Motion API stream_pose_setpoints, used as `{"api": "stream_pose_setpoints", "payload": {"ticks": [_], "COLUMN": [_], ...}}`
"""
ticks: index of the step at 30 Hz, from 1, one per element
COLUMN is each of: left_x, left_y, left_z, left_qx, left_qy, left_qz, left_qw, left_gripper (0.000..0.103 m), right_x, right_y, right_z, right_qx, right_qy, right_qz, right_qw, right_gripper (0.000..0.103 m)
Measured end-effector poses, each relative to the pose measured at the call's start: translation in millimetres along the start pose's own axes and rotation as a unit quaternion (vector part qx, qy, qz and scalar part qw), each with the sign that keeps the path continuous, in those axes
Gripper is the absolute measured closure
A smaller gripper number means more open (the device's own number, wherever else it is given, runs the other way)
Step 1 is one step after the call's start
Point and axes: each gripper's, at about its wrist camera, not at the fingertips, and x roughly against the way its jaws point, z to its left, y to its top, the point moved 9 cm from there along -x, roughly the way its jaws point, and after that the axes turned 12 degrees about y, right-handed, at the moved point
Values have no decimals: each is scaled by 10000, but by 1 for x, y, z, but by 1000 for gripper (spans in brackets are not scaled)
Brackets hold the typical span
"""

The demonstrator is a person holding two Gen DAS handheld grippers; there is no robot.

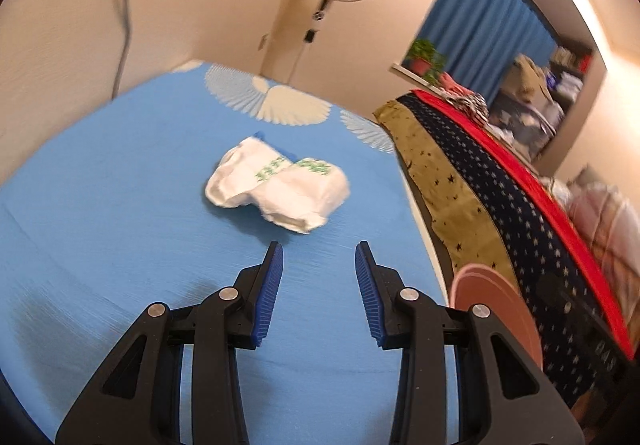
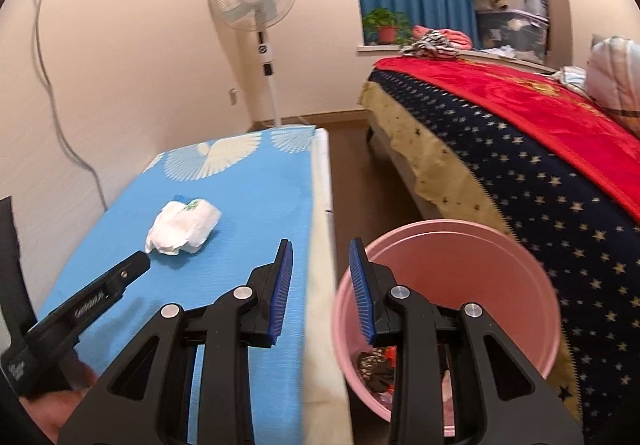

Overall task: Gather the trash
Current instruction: 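Move both open grippers back to the white and blue plastic bags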

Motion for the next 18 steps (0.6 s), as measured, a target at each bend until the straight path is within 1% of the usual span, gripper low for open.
{"api": "stream_pose_setpoints", "payload": {"ticks": [7, 11, 14, 18], "left_x": [-29, -45, -58, -70], "left_y": [5, 9, 11, 12], "left_z": [14, 24, 24, 21], "left_qx": [618, 1079, 1218, 1269], "left_qy": [-137, -271, -351, -457], "left_qz": [265, 383, 492, 600], "left_qw": [9976, 9931, 9907, 9891], "left_gripper": [66, 66, 66, 66], "right_x": [-28, -45, -55, -68], "right_y": [-3, -6, -6, -2], "right_z": [10, 15, 19, 25], "right_qx": [48, 29, 15, 85], "right_qy": [202, 279, 334, 410], "right_qz": [168, 285, 337, 359], "right_qw": [9996, 9992, 9989, 9985], "right_gripper": [72, 72, 72, 72]}}
